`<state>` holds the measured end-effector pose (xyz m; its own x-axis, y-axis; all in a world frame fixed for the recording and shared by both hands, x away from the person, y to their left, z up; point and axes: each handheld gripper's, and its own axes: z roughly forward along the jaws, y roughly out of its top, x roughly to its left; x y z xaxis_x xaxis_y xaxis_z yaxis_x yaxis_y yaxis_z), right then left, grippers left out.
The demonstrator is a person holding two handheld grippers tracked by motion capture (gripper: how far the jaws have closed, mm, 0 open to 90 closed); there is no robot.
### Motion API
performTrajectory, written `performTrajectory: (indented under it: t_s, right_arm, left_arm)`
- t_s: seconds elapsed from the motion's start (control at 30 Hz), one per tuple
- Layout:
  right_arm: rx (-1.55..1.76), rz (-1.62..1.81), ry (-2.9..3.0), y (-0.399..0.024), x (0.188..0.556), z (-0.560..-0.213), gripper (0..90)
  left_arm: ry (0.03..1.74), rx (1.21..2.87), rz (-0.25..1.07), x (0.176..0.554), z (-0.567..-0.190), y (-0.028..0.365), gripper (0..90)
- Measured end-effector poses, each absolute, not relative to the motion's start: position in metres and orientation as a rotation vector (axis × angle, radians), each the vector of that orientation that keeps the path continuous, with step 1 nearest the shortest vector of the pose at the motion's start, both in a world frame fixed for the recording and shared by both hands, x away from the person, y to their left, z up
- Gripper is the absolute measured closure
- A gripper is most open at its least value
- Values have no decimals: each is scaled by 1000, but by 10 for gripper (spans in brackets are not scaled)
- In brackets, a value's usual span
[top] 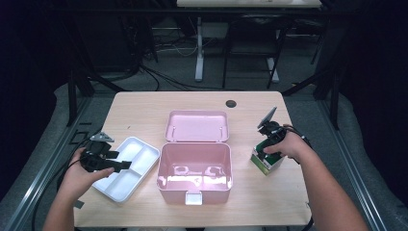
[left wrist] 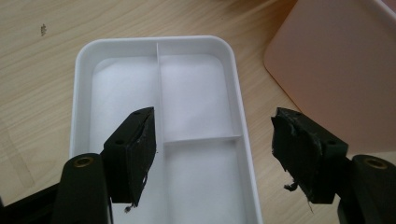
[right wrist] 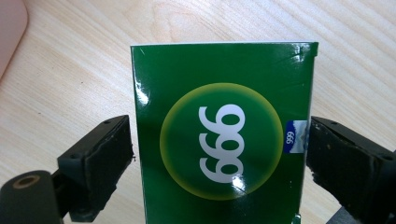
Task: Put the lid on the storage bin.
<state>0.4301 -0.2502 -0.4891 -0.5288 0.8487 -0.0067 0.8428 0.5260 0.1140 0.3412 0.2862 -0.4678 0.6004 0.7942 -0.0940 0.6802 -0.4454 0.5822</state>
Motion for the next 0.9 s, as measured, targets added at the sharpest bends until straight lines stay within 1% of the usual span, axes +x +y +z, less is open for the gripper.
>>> performTrajectory:
  t_s: [0.07, 0.17, 0.47, 0.9]
  right_arm:
    - [1490, 136, 2700, -251, 430, -488, 95]
    - [1492, 147, 2688, -253, 430, -487, 139]
    - [1493, 149, 2696, -253, 431, -490, 145]
    - [1508, 133, 2709, -252, 429, -484, 157]
  left_arm:
    - [1161, 2249, 255, 341, -468, 286, 308]
    - [1162, 2245, 258, 341, -468, 286, 308]
    - [1158, 2247, 262, 342, -468, 285, 308]
    - [1161, 2239, 261, 341, -467, 286, 309]
